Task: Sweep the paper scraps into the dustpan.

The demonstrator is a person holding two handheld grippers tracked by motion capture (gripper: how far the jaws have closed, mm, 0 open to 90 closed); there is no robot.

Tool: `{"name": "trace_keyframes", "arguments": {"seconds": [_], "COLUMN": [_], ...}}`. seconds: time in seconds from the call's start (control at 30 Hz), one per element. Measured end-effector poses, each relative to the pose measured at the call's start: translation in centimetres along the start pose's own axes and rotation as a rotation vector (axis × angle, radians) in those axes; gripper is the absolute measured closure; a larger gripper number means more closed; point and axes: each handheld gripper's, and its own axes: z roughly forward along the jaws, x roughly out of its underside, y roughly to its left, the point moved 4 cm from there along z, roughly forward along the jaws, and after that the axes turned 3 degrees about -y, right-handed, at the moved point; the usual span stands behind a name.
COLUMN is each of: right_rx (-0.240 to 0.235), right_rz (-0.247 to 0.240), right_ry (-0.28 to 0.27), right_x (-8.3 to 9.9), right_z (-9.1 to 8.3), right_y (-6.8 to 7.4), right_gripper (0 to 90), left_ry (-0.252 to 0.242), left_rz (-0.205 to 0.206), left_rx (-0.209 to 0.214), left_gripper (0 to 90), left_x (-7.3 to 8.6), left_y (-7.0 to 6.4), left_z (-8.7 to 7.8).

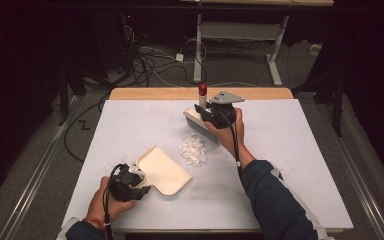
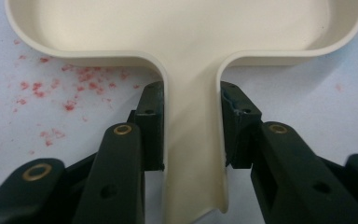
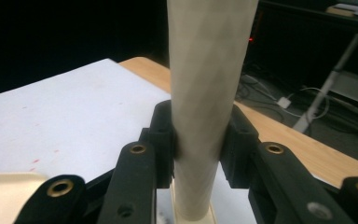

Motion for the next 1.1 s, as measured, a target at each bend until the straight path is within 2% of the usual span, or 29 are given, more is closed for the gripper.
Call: {"name": "trace_keyframes", "arguments": {"seconds": [0.3,0.37,0.43,0.53,0.7,0.87,1.03,1.1], "right_rx": [-0.080,-0.089,-0.106,-0.110,-0.140,-0.155,-0.191,-0.189], "right_rz": [-0.027,-0.040,-0.026,-0.043,-0.035,-0.058,-0.053,-0.045], "right_ry": [-0.001,-0.002,-0.007,-0.009,-0.018,-0.023,-0.031,-0.036], "right_x": [0.7,0.9,1.1,1.4,1.3,1.4,1.4,1.3], "right_z": [-1.0,-1.2,-1.4,-1.7,-2.2,-2.5,-2.8,-2.9], "right_y": [2.8,3.3,3.8,4.4,5.2,6.2,7.2,7.8], "right_gripper": [69.8,69.1,68.3,68.0,68.3,68.4,68.5,68.5], "left_ry": [0.007,0.010,0.017,0.035,0.029,0.021,0.019,0.018], "left_rz": [-0.004,0.011,0.021,0.022,0.024,0.017,0.011,0.015], "left_rx": [-0.006,-0.013,-0.017,-0.013,-0.014,-0.015,-0.010,-0.010], "left_gripper": [63.6,63.6,63.6,63.6,63.6,63.6,63.6,63.6], "left_x": [-0.8,-1.1,-1.5,-1.8,-2.0,-2.2,-2.4,-2.6], "left_y": [-0.1,0.0,0.0,0.0,0.0,0.0,-0.1,-0.3], "left_z": [-0.3,-0.6,-0.6,-0.4,-0.1,0.3,0.5,0.6]}}
